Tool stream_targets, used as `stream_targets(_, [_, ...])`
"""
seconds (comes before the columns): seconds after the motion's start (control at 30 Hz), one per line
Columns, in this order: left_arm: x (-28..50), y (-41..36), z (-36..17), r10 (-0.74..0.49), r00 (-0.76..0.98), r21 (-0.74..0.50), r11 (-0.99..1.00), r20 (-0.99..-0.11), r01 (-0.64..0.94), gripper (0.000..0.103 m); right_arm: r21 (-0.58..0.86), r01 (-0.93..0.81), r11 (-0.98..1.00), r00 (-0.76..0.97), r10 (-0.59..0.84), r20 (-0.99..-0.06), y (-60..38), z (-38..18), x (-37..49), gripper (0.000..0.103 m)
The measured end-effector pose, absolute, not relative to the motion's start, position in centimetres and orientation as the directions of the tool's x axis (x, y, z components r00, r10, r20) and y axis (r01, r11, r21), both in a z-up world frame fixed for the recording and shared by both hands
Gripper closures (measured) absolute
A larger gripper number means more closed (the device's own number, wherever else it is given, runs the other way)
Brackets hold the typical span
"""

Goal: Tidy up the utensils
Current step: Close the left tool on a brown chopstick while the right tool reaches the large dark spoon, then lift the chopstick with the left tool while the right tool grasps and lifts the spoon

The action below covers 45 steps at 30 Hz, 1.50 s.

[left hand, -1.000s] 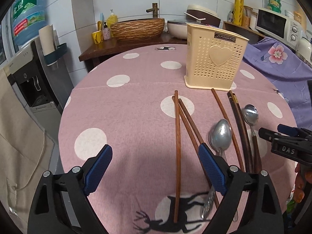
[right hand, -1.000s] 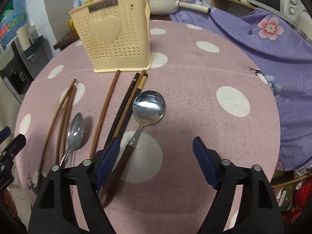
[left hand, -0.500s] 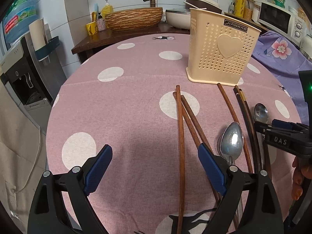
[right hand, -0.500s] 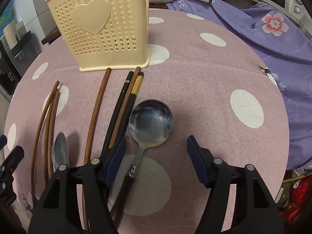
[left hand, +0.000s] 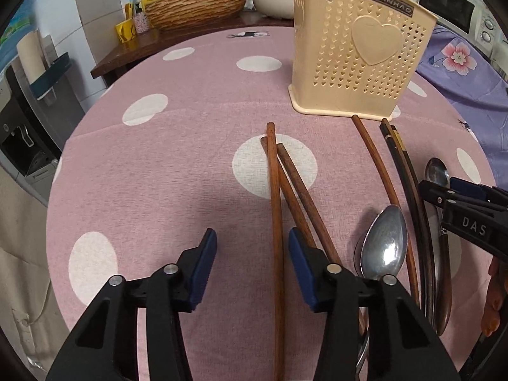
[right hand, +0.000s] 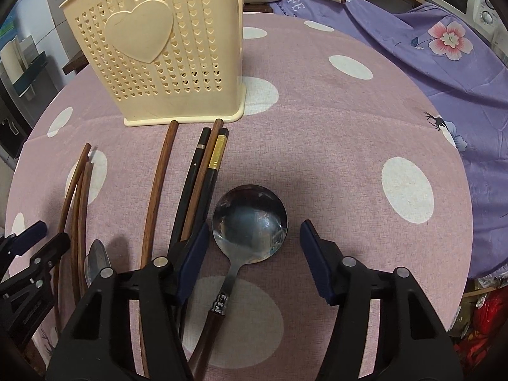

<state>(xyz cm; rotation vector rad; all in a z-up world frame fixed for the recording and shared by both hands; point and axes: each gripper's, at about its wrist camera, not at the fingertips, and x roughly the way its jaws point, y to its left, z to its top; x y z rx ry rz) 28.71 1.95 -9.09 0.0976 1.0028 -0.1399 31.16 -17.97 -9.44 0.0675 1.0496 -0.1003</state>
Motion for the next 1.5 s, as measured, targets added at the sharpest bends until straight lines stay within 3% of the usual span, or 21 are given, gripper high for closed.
stream_targets(0.2, [30.9, 1.6, -9.0, -0.070, 0.524, 0.016, 0.987, -0.849, 0.158, 0.063, 0.008, 0.139, 0.990, 0.482, -0.060, -0.874, -17.6, -9.4, 31.6, 0.052])
stream_targets(0.27, [31.5, 1.5, -8.9, -0.068, 0.520, 0.016, 0.988, -0.851, 0.154, 0.069, 0.007, 0.142, 0.990, 0.478, -0.062, -0.876, -17.4, -9.3, 31.7, 0.055])
stream_targets(0.6, [33.6, 1.0, -8.7, -0.084, 0.493, -0.009, 0.988, -0.866, 0.153, 0.096, 0.014, 0.137, 0.990, 0.482, -0.055, -0.874, -17.5, -9.4, 31.7, 0.056])
stream_targets(0.97, [33.2, 2.0, -6.7, -0.131, 0.548, -0.069, 0.989, -0.826, 0.133, 0.096, 0.101, 0.108, 0.989, 0.551, 0.025, -0.834, -19.0, -8.6, 31.1, 0.056])
stream_targets(1.5, [27.6, 3.5, 2.7, -0.212, 0.712, -0.130, 0.977, -0.669, 0.168, 0.096, 0.115, -0.054, 0.992, 0.765, 0.115, -0.633, -20.1, 1.2, 25.0, 0.056])
